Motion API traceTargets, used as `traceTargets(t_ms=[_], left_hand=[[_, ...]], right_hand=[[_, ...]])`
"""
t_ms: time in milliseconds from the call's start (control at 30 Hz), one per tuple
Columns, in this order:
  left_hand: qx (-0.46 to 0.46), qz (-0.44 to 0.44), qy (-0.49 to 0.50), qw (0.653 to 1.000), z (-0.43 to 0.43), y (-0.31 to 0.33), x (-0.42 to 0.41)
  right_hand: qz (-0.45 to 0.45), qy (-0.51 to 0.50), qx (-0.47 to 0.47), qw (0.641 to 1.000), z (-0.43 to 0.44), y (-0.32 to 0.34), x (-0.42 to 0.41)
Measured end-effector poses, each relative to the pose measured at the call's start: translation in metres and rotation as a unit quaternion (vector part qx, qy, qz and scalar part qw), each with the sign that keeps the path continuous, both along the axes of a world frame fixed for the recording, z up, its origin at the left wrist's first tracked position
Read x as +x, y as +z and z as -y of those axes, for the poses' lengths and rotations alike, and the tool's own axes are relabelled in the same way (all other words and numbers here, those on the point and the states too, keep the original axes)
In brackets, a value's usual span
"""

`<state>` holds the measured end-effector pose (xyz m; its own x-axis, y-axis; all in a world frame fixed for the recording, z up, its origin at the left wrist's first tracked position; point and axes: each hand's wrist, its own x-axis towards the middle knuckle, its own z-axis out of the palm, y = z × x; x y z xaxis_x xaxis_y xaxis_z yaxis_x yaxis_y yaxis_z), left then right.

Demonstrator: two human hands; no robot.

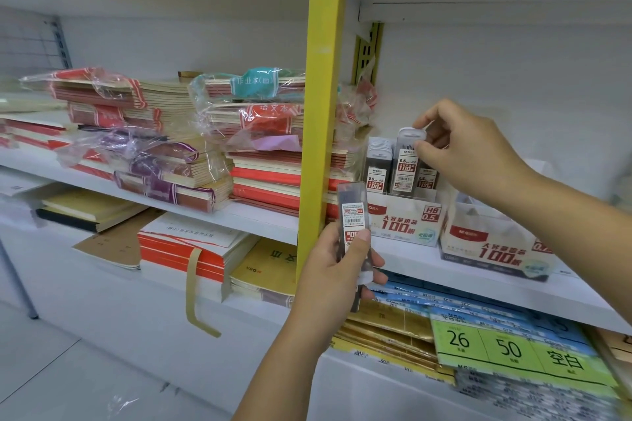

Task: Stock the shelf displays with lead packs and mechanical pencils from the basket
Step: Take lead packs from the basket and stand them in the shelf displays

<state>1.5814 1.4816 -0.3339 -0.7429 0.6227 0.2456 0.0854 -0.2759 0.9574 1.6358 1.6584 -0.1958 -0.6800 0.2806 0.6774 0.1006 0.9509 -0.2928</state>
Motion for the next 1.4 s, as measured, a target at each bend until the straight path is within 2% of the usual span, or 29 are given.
traceTargets(t_ms=[200,333,433,533,667,733,800,1067,1200,1300,1400], left_hand=[[-0.001,-0.012,0.003,1.0,0.0,0.001,0.0],[0.002,-0.024,0.006,1.0,0.001,0.001,0.0],[0.006,-0.03,0.0,1.0,0.001,0.003,0.001],[0.003,-0.038,-0.007,0.999,-0.002,0.005,0.004],[-0.017,-0.028,-0.024,0.999,-0.002,0.005,0.005],[-0.035,-0.013,-0.032,0.999,-0.001,0.006,0.004],[-0.031,-0.011,-0.026,0.999,-0.001,0.007,0.004],[0.077,0.029,0.03,0.996,0.003,0.014,0.002],[0.085,0.023,0.068,0.994,0.013,0.014,-0.006],[0.065,-0.018,0.057,0.996,0.016,0.015,-0.007],[0.049,-0.028,0.033,0.998,0.014,0.016,-0.005]], right_hand=[[0.073,-0.05,0.046,0.995,-0.003,-0.009,-0.005],[0.013,-0.038,0.068,0.997,0.013,-0.012,0.011],[0.052,0.099,-0.071,0.991,0.042,-0.02,0.026],[0.095,0.136,-0.15,0.975,0.049,-0.031,0.028],[-0.002,0.134,-0.279,0.951,0.033,-0.017,0.034],[-0.045,0.136,-0.306,0.941,0.021,-0.006,0.039],[-0.045,0.142,-0.302,0.942,0.014,-0.001,0.044],[0.02,0.166,-0.294,0.941,0.033,-0.032,0.057],[0.123,0.106,-0.169,0.972,0.04,-0.029,0.064],[0.129,0.143,-0.129,0.973,0.055,-0.031,0.056],[0.189,0.17,-0.098,0.962,0.054,-0.029,0.05]])
